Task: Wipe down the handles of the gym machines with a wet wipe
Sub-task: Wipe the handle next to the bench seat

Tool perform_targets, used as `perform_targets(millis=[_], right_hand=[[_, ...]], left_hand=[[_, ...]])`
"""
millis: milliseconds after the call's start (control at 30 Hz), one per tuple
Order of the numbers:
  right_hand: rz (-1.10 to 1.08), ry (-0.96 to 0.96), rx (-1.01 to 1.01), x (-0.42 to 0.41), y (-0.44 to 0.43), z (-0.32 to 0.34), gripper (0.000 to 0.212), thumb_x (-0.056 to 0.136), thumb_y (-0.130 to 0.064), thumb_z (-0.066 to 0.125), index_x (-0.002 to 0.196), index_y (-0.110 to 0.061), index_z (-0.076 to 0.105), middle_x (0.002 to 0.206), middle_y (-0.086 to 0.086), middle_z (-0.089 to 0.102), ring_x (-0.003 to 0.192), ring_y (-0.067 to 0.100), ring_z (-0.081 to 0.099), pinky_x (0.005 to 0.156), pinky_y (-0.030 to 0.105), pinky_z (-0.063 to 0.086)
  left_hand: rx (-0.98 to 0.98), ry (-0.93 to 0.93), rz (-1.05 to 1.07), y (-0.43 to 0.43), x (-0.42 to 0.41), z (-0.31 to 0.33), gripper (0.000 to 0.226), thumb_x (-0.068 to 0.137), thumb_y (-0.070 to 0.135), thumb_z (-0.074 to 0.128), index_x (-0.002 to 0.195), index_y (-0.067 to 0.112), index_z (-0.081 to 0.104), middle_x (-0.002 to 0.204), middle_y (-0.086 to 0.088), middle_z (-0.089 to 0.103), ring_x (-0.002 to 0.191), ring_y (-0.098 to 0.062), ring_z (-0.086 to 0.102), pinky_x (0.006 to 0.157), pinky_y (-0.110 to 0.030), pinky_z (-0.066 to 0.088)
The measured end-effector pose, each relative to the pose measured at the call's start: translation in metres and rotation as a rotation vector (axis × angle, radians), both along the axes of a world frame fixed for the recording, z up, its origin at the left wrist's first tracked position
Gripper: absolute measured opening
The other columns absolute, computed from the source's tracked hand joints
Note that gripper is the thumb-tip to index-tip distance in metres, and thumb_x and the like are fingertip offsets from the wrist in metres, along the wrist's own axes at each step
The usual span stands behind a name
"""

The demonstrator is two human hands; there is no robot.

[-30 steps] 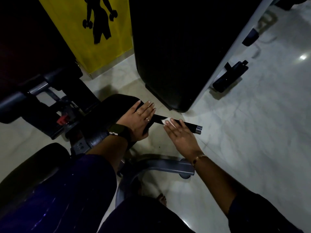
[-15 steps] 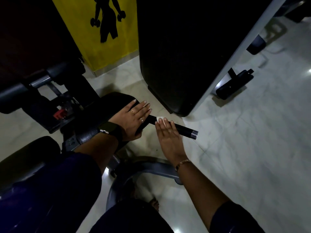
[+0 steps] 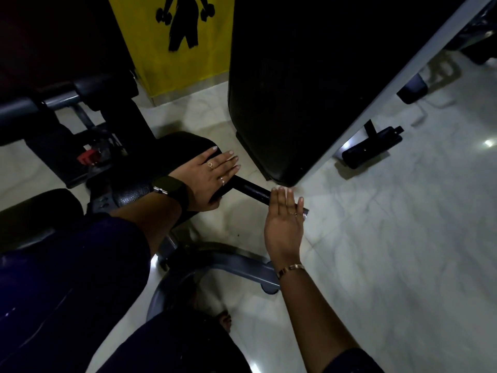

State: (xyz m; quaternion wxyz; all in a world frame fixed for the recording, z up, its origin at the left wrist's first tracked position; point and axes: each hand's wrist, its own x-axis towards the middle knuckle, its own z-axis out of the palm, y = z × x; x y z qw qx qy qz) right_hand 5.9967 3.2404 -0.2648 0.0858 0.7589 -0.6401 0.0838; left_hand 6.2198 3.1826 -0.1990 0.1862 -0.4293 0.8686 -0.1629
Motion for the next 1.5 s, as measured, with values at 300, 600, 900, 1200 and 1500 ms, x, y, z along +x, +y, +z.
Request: perform_targets(millis=[300,600,900,1200,1500], right_hand=[[-0.133,-0.070,-0.072,-0.035,0.019,0.003,0.049,0.092,-0.016,0.031,0.130,0.004,0.054,0.134,0.020,0.056,0.127,0.032,0.051,0.116,0.043,0.023],[-0.260,-0.250,-0.040,-0.010,0.031,-0.012,0.055,0.101,-0.031,0.027,0.145,0.002,0.034,0.153,0.020,0.031,0.145,0.032,0.019,0.118,0.041,0.022],[-0.304,-0.576,-0.098,-0.015,0.006,-0.004,0.041,0.102,-0.027,0.036,0.125,-0.003,0.059,0.126,0.014,0.061,0.124,0.029,0.053,0.115,0.034,0.028],[-0.577,-1.123,-0.257,-0.004,0.033,0.002,0.048,0.095,-0.037,0.047,0.119,0.000,0.065,0.111,0.014,0.070,0.099,0.023,0.066,0.082,0.010,0.046],[-0.555,-1.140,-0.106,-0.003,-0.006,0.007,0.032,0.094,-0.016,0.060,0.121,0.001,0.058,0.117,0.018,0.060,0.103,0.029,0.060,0.073,0.008,0.042]], left_hand=[[-0.003,0.041,0.000,-0.003,0.003,-0.007,0.086,0.090,0.056,0.031,0.155,0.010,-0.001,0.163,-0.012,0.005,0.151,-0.028,-0.001,0.118,-0.048,-0.008],[-0.005,0.022,-0.008,-0.002,0.002,-0.002,0.085,0.091,0.057,0.029,0.155,0.011,0.000,0.163,-0.012,0.006,0.151,-0.028,0.000,0.119,-0.048,-0.006],[-0.004,0.010,-0.006,-0.001,0.002,-0.001,0.085,0.092,0.057,0.028,0.155,0.010,-0.004,0.163,-0.012,0.003,0.151,-0.028,-0.002,0.118,-0.047,-0.009],[0.002,0.010,-0.003,0.000,0.001,0.000,0.084,0.092,0.056,0.028,0.155,0.010,-0.005,0.163,-0.012,0.003,0.151,-0.028,-0.003,0.119,-0.047,-0.007],[0.017,0.003,-0.002,0.001,0.000,0.003,0.084,0.092,0.057,0.026,0.155,0.011,-0.005,0.163,-0.012,0.001,0.151,-0.028,-0.004,0.121,-0.048,-0.005]])
